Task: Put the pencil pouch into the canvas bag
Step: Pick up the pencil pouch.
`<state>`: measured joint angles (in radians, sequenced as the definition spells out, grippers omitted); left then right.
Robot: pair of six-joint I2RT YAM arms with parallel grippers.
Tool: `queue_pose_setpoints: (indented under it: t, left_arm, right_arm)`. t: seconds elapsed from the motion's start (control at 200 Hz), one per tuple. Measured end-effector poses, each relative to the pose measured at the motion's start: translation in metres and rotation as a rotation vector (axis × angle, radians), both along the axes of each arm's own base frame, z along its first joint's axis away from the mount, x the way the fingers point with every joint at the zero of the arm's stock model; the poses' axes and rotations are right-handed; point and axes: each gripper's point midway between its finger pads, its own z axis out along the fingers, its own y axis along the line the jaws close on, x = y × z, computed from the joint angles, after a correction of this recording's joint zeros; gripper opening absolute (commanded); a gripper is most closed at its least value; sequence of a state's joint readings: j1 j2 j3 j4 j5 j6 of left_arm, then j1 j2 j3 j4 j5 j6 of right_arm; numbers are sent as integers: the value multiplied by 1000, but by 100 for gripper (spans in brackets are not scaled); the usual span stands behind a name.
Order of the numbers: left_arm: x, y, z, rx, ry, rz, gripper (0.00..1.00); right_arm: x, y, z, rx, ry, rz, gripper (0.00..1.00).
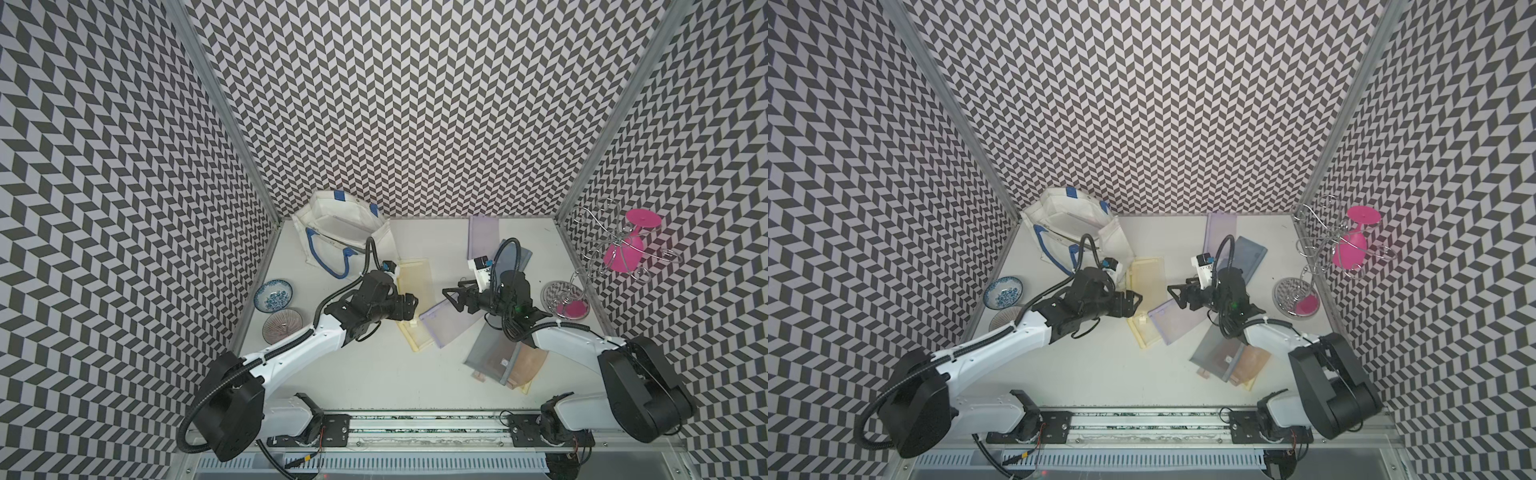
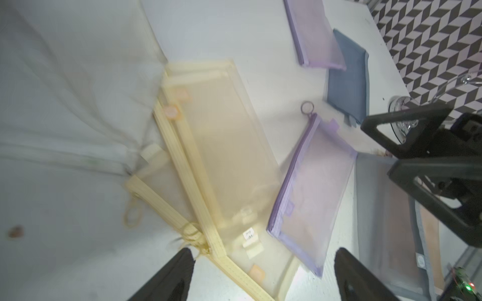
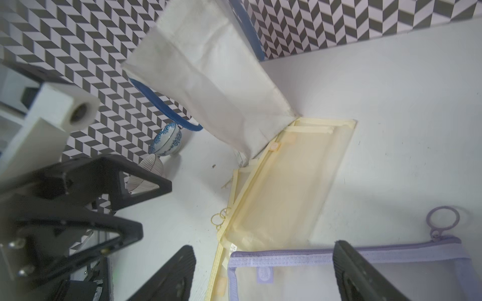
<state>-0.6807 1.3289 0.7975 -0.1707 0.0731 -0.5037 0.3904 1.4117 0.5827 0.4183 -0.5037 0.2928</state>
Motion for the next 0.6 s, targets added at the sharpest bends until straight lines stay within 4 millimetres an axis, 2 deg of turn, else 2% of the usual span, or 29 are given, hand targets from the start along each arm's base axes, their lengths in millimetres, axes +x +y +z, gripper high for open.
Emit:
queue_pose_setpoints:
  t: [0.09,0.315,0.496,0.596]
  left_arm:
    - [2,-15,-15,-36,37,-30,71]
    - [1,-51,-54,-49,110,-105,71]
    - [-9,-64,-77,-23,148,-137,71]
    - [-9,-68,-85,-18,161,-142,68]
  right_arm:
    - [2,0,-8,-14,24,-3,83]
    - [4,-2,-16,-33,46,-17,83]
    - [5,-3,-17,-37,45,-24,83]
    - [5,-3,-17,-37,44,-26,83]
